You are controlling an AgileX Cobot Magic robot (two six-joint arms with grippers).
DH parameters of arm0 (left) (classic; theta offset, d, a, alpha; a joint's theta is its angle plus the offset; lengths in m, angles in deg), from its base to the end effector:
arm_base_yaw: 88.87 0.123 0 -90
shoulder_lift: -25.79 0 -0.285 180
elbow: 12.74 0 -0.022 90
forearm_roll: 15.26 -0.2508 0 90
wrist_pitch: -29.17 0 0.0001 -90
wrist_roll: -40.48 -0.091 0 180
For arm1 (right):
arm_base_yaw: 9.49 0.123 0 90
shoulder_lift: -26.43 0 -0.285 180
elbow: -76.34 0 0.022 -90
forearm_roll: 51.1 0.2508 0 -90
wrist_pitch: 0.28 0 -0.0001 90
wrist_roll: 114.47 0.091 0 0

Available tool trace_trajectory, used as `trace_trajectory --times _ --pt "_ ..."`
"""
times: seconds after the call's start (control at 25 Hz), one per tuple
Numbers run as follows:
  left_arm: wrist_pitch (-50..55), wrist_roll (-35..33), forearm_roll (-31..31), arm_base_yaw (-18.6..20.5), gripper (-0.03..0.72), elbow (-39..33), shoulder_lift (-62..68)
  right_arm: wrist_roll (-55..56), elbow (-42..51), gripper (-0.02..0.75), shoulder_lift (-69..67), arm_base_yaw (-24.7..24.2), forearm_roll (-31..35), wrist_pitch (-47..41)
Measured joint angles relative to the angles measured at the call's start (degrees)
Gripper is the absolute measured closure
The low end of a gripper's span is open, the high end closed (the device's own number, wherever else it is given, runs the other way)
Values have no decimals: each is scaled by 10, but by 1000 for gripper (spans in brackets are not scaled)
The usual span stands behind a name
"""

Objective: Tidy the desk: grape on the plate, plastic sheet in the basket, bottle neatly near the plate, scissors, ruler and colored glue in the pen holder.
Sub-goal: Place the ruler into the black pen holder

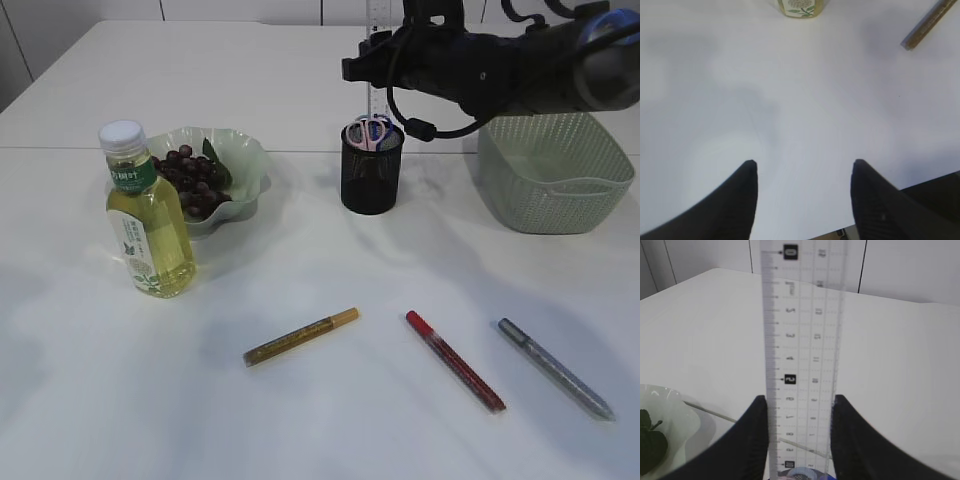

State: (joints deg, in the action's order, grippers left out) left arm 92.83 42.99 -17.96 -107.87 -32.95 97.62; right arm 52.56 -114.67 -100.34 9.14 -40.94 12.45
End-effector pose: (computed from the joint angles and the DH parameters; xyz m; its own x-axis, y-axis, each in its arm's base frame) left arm 0.1903 -0.0615 0.3240 -0.8684 0.2748 -0.4127 0.2890 0.9569 0.0290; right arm 0.4697 0.1546 0.2412 -0.2014 -0.1241 -0.9716 -0.2945 0.9537 -0.0608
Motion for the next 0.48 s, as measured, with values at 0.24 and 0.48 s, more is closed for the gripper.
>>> trace_trajectory --times 0.24,0.48 --pt "0 0 -15 0 254 0 0 6 -29 440 -45 0 0 4" --pt "0 0 -21 0 253 0 0 9 -30 440 -69 0 0 17"
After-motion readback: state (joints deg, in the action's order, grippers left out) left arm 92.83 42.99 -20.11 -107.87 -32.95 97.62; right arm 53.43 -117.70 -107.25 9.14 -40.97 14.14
